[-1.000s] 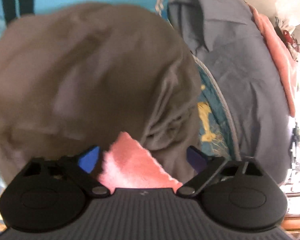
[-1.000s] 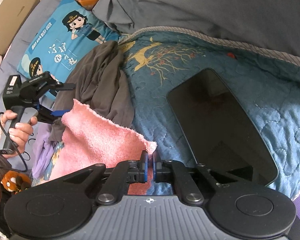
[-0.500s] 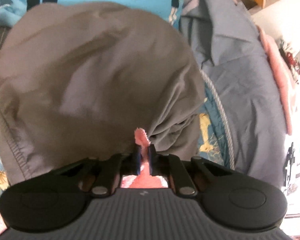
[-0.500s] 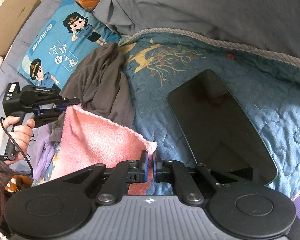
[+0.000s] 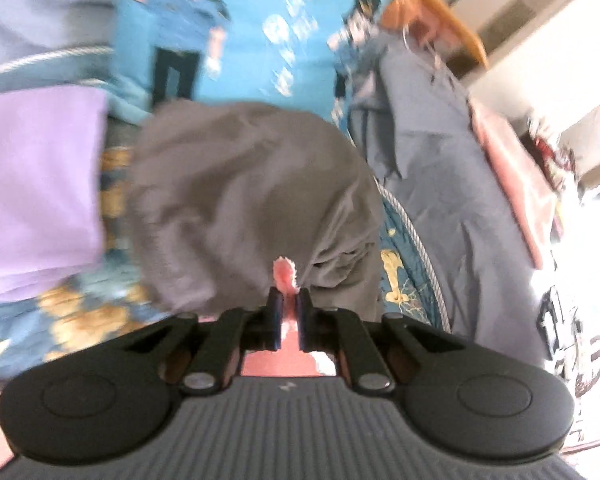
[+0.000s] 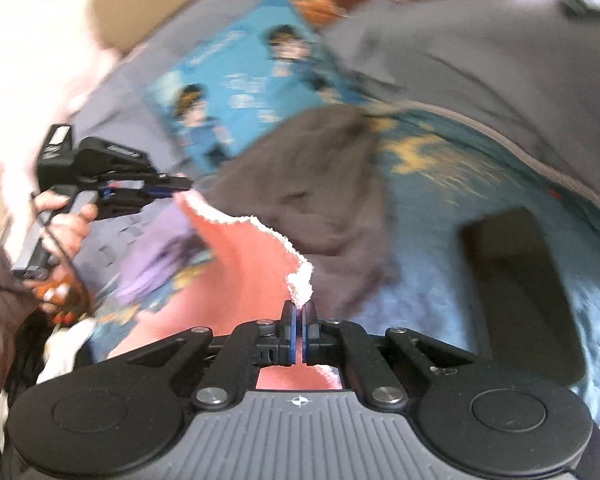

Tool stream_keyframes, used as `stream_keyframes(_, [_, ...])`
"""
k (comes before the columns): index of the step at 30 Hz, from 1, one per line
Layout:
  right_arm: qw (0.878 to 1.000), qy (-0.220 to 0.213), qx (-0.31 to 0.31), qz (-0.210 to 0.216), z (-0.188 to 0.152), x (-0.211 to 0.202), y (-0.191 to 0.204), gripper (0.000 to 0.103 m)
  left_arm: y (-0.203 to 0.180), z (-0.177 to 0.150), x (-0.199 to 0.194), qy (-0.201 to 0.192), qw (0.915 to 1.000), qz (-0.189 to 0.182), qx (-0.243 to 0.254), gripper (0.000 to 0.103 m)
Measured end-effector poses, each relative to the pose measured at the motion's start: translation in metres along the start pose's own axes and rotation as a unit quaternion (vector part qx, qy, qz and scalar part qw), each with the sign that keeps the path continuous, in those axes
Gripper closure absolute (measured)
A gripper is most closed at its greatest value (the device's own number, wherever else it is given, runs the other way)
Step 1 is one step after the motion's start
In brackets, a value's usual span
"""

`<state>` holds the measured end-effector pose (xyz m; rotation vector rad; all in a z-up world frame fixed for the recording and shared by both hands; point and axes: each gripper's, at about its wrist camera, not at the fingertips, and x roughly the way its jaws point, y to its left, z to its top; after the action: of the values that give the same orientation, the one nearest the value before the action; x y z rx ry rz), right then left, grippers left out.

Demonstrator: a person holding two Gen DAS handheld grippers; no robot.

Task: Fold towel
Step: 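Lift the pink towel by its two corners with both grippers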

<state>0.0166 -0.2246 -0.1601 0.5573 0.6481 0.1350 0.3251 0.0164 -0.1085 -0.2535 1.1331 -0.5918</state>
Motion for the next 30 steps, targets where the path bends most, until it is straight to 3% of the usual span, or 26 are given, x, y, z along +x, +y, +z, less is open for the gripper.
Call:
stream_keyframes(3, [0.997,0.007,-0.055,0.051,-0.002,-0.004,0.044,0.1,0.029,-0.013,-0.057,-0.026,0.9995,0.011,-0.01,0.095])
stream_keyframes(6, [0.986,0.029,-0.124,0.109,-0.01,0.0,0.096,0.1,0.067,-0.035,-0.115,-0.049,0.9978,0.041,-0.018,0.095])
stream_keyframes(11, [0.943,0.075,-0.258,0.195,-0.054,0.019,0.189,0.1,0.142,-0.076,-0.19,-0.082,0.9891,0.112,-0.048,0.095])
stream_keyframes(14, [0.915,0.122,-0.314,0.223,-0.088,0.041,0.233,0.1,0.192,-0.103,-0.218,-0.086,0.9829,0.143,-0.078,0.095])
stream_keyframes(18, [0.884,0.17,-0.365,0.236,-0.127,0.062,0.274,0.1,0.252,-0.132,-0.24,-0.096,0.9762,0.163,-0.107,0.095])
stream_keyframes(21, [0.869,0.195,-0.389,0.236,-0.147,0.077,0.293,0.1,0.284,-0.149,-0.244,-0.101,0.9744,0.163,-0.116,0.095])
stream_keyframes(30, [0.848,0.248,-0.408,0.232,-0.172,0.104,0.317,0.1,0.321,-0.174,-0.219,-0.092,0.9749,0.159,-0.126,0.095])
